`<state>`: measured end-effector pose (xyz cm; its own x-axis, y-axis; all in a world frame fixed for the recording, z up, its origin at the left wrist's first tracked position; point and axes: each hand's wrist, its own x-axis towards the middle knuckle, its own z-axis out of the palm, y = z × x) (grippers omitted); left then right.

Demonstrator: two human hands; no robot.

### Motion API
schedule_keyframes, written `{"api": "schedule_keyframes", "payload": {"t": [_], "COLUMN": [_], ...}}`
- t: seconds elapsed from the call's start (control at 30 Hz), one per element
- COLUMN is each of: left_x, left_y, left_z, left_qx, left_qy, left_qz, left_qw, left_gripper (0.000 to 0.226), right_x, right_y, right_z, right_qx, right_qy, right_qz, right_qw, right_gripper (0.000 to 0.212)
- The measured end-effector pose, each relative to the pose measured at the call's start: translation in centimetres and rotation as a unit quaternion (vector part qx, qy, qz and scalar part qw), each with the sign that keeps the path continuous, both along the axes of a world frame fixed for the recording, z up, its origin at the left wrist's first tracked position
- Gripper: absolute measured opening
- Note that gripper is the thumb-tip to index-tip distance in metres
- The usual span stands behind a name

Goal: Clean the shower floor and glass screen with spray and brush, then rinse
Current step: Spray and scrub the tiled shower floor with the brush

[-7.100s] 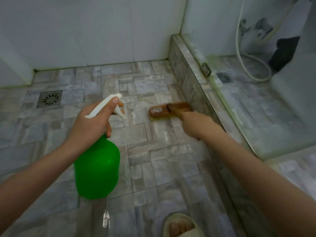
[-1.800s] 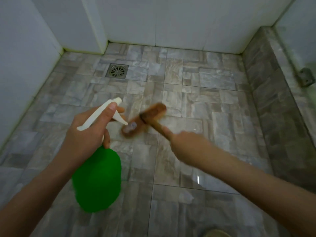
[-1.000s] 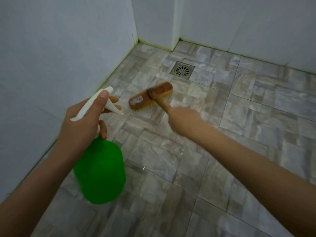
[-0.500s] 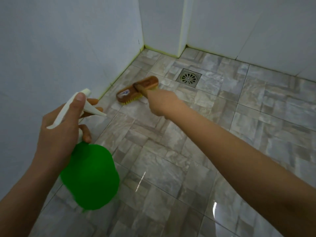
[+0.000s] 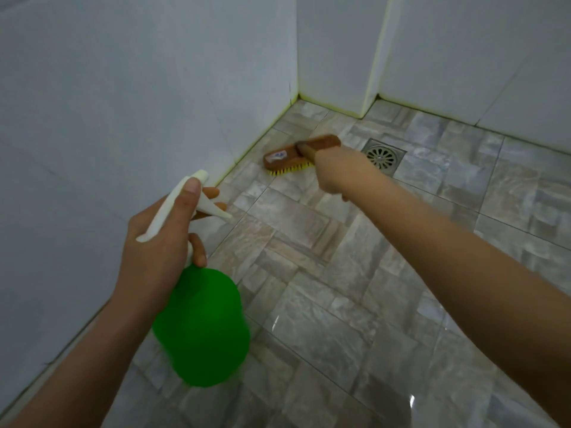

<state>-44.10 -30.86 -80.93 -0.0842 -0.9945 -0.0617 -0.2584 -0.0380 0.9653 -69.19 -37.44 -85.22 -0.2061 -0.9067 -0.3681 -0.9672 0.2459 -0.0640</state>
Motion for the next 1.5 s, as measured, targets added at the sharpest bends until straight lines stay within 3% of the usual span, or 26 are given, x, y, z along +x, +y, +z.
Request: {"api": "schedule_keyframes", "payload": {"t": [0.07, 0.13, 0.3, 0.47, 0.57, 0.67, 0.8, 0.9, 1.13, 1.27, 1.5], "left_x": [-0.2, -0.4, -0.8, -1.6, -2.1, -2.5, -3.4, -3.9, -5.1, -5.5, -6.1], "left_y": [-0.2, -0.3, -0.6, -0.3, -0.1, 0.1, 0.3, 0.5, 0.8, 1.0, 1.4], "left_z": [0.2, 0.3, 0.2, -0.1, 0.1, 0.3, 0.3, 0.2, -0.1, -0.1, -0.1], "left_qx": [-0.003, -0.004, 0.005, -0.005, -0.001, 0.01, 0.006, 0.003, -0.002, 0.006, 0.001], "left_qy": [0.008, 0.017, 0.017, 0.024, 0.027, 0.036, 0.019, 0.012, 0.037, 0.055, 0.032], "left_qz": [0.007, 0.006, 0.009, -0.008, -0.02, -0.021, -0.041, -0.058, -0.073, -0.074, -0.089], "left_qw": [1.0, 1.0, 1.0, 1.0, 0.999, 0.999, 0.999, 0.998, 0.997, 0.996, 0.995], "left_gripper": [0.03, 0.032, 0.033, 0.027, 0.029, 0.031, 0.03, 0.03, 0.026, 0.029, 0.026], "right_x": [-2.1, -4.1, -3.2, -5.1, -7.0, -8.0, -10.1, -11.2, -11.5, -9.1, -10.7], "right_y": [-1.5, -2.3, -1.6, -2.7, 0.1, 5.2, 4.3, 5.7, 5.5, 9.6, 8.1], "right_z": [-0.4, -0.3, 0.9, -1.1, -0.3, -1.0, -2.3, -3.1, -3.3, -3.5, -2.1], "right_qx": [-0.032, -0.035, 0.031, -0.059, -0.033, -0.007, -0.071, -0.06, -0.042, -0.014, -0.002], "right_qy": [-0.047, -0.077, 0.019, -0.005, 0.017, 0.003, -0.018, 0.038, 0.086, 0.111, 0.145], "right_qz": [0.001, -0.018, -0.04, -0.045, -0.062, -0.107, -0.159, -0.139, -0.196, -0.171, -0.167], "right_qw": [0.998, 0.996, 0.999, 0.997, 0.997, 0.994, 0.985, 0.988, 0.976, 0.979, 0.975], "right_gripper": [0.076, 0.072, 0.053, 0.076, 0.065, 0.073, 0.074, 0.083, 0.065, 0.067, 0.056]}}
